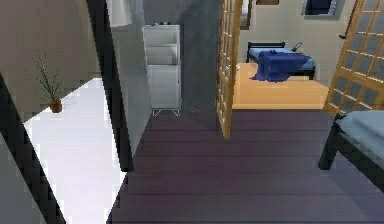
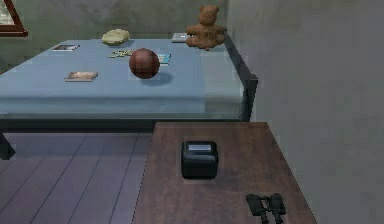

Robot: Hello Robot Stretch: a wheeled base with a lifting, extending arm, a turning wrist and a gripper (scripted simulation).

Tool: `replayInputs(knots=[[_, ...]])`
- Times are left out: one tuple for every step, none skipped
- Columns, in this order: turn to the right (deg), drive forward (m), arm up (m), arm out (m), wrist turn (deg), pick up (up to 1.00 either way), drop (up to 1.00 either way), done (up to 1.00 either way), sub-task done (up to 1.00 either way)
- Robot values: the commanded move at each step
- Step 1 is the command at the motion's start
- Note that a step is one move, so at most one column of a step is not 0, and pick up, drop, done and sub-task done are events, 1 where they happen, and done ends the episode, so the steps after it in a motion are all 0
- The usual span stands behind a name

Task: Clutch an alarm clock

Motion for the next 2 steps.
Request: replayInputs(knots=[[0.0, 0.0, 0.26, 0.0, 0.0, 0.0, 0.0, 0.0, 0.0], [0.0, 0.0, 0.0, 0.28, 0.0, 0.0, 0.0, 0.0, 0.0]])
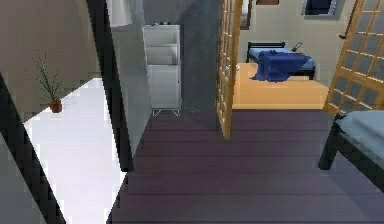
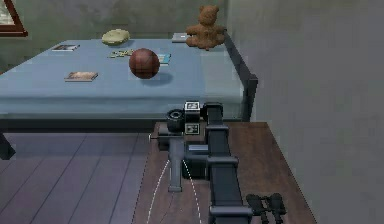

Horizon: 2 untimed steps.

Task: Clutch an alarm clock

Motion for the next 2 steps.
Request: replayInputs(knots=[[0.0, 0.0, 0.0, 0.0, 45.0, 0.0, 0.0, 0.0, 0.0], [0.0, 0.0, 0.0, 0.0, 45.0, 0.0, 0.0, 0.0, 0.0]])
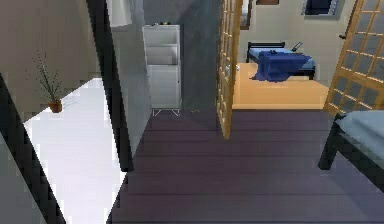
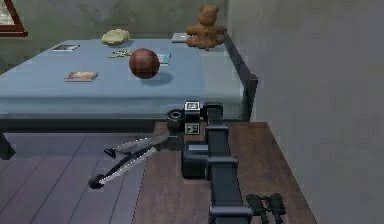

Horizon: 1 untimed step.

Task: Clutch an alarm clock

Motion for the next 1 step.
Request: replayInputs(knots=[[0.0, 0.0, 0.0, 0.0, 45.0, 0.0, 0.0, 0.0, 0.0]])
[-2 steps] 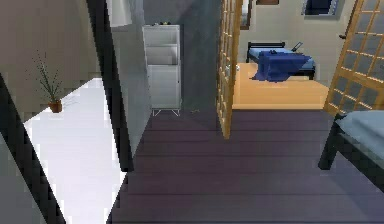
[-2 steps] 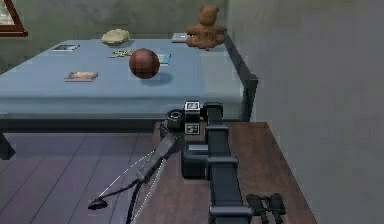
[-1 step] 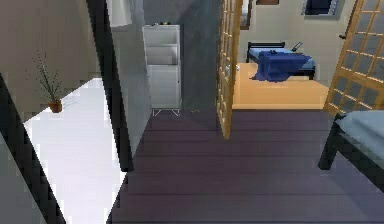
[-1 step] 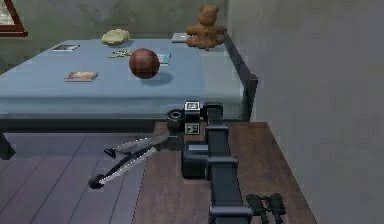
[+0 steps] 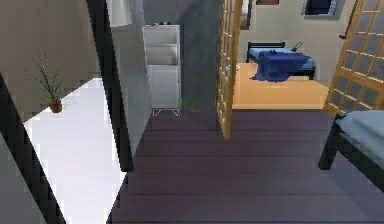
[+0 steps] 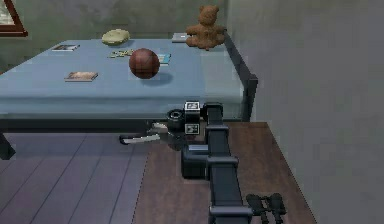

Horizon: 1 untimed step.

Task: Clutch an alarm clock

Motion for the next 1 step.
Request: replayInputs(knots=[[0.0, 0.0, 0.0, 0.0, 39.0, 0.0, 0.0, 0.0, 0.0]])
